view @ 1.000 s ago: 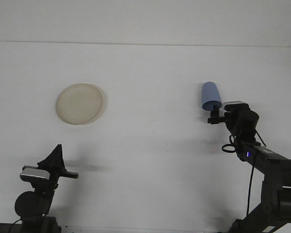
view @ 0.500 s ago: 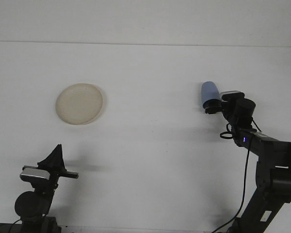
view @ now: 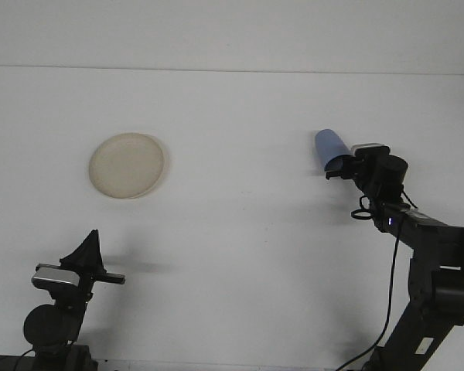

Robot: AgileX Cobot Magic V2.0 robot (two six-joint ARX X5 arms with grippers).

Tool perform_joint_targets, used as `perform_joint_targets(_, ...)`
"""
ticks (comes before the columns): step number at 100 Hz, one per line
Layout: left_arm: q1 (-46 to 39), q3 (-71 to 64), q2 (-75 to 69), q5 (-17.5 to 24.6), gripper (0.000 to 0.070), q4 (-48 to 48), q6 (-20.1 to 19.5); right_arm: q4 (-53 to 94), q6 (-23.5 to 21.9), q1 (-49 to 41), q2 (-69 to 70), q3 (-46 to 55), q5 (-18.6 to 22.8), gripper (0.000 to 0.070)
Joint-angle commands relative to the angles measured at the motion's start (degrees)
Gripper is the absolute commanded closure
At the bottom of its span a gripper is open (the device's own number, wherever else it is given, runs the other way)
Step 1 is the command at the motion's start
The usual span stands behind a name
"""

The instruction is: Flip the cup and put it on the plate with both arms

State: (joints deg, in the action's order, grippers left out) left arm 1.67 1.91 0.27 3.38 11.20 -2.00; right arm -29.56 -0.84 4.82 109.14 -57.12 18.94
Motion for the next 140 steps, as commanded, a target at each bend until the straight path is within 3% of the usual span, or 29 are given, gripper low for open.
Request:
perform_joint_targets(1,0.07,-1.09,-0.09,0.00,0.0688,0.83,-0.11,1.70,-0.59,-0.68,-2.91,-0.70,0.39,0.0700)
perform_joint_targets(18,0.07,-1.09,-0.09,0.00,0.0688,0.81,-0.11,13.09,-1.33,-2.27,-13.94,-0.70,-0.46,0.0700)
perform_joint_targets(36,0.07,-1.09,-0.09,0.00,0.0688,0.83,-0.11,30.93,-1.95,-6.64,-29.35,-0.72,-7.30,0.0700)
perform_joint_targets(49,0.07,-1.09,-0.09,0.00,0.0688,0.83,-0.11,43.30,-5.90,-11.78,-40.41,-0.72,-10.62,0.0700)
perform_joint_targets(59,0.07,-1.09,-0.09,0.00,0.0688,0.83,-0.11,50.66,-11.65,-16.31,-47.17,-0.90,-11.34,0.0700)
perform_joint_targets(71,0.07,-1.09,-0.09,0.00,0.0688,0.83,-0.11,59.56,-14.34,-22.21,-51.49,-3.10,-13.07,0.0700)
perform_joint_targets(85,0.07,-1.09,-0.09,0.00,0.0688,0.83,-0.11,70.62,-17.94,-28.98,-50.69,-8.83,-17.59,0.0700)
perform_joint_targets(105,0.07,-1.09,-0.09,0.00,0.0688,0.81,-0.11,83.27,-19.80,-35.89,-42.71,-19.04,-19.02,0.0700)
perform_joint_targets(140,0.07,-1.09,-0.09,0.00,0.0688,0.83,-0.11,104.41,-15.52,-41.24,-19.17,-37.03,-19.02,0.0700)
